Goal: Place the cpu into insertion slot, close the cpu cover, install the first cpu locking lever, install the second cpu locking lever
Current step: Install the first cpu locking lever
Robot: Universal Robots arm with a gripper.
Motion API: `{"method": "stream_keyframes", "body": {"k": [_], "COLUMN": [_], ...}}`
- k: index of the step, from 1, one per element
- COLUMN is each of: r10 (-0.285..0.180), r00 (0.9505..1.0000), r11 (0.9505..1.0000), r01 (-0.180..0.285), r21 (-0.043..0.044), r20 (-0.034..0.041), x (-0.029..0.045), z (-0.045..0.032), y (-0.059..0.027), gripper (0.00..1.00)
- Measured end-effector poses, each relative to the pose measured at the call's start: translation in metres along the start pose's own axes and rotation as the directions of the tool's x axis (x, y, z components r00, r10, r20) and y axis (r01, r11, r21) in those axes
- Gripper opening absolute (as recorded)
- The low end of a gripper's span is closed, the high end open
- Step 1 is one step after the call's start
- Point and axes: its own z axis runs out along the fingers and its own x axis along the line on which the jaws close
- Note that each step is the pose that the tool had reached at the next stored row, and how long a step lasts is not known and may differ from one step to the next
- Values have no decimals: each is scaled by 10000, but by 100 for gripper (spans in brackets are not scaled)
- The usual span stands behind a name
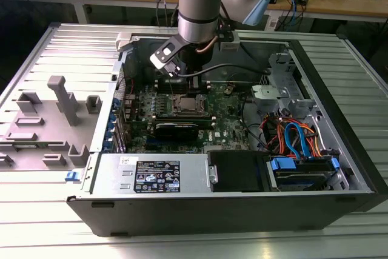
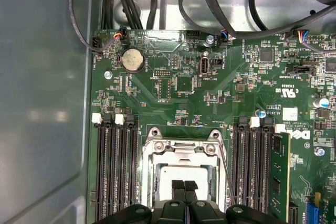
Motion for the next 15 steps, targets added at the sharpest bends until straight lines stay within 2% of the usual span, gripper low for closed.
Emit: {"method": "stream_keyframes", "body": {"k": [15], "r10": [1], "r00": [10000], "r11": [10000], "r01": [-1], "r21": [0], "r20": [-1], "x": [2], "z": [-42], "y": [0], "gripper": [11]}}
